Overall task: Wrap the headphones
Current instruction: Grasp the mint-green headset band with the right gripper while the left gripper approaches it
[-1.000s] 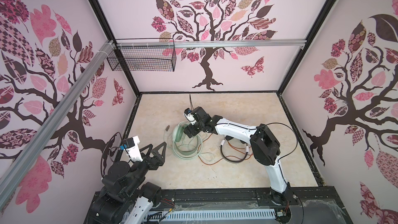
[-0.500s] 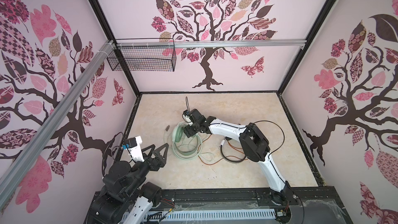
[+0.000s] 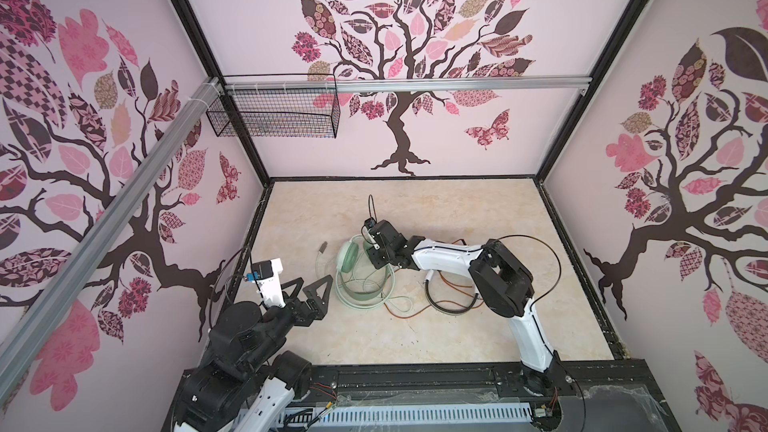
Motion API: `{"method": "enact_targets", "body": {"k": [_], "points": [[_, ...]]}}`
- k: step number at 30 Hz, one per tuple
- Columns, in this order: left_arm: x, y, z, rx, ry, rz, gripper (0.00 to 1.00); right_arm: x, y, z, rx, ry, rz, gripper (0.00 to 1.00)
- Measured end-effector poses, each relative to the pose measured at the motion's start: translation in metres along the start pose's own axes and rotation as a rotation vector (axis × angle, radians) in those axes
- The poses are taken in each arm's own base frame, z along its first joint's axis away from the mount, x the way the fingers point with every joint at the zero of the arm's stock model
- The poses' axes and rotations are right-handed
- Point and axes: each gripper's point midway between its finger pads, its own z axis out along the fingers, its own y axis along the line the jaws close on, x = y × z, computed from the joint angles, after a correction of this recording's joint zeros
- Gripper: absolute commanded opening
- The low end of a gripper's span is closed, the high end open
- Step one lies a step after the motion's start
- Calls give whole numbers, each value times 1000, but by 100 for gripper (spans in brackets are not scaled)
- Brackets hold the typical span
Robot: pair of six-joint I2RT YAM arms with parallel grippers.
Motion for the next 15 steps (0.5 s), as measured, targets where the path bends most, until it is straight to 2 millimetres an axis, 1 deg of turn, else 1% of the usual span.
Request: {"method": "enact_targets", "body": {"k": [4,7,11,13,15], "points": [[3,-1,10,-8,38,6,97,7,-13,-26,39,-32,8,38],[7,-4,25,-8,85,10,97,7,-25,-54,73,-78,17,36],[11,-9,49,-2,151,9,97,0,-45,-96,115,-160,54,36],[15,-12,64,0,189,-5,97,-3,-53,-117,122,-202,84,34],[19,-15,77,5,224,-23,97,-5,-66,-137,129,-242,133,32]]}}
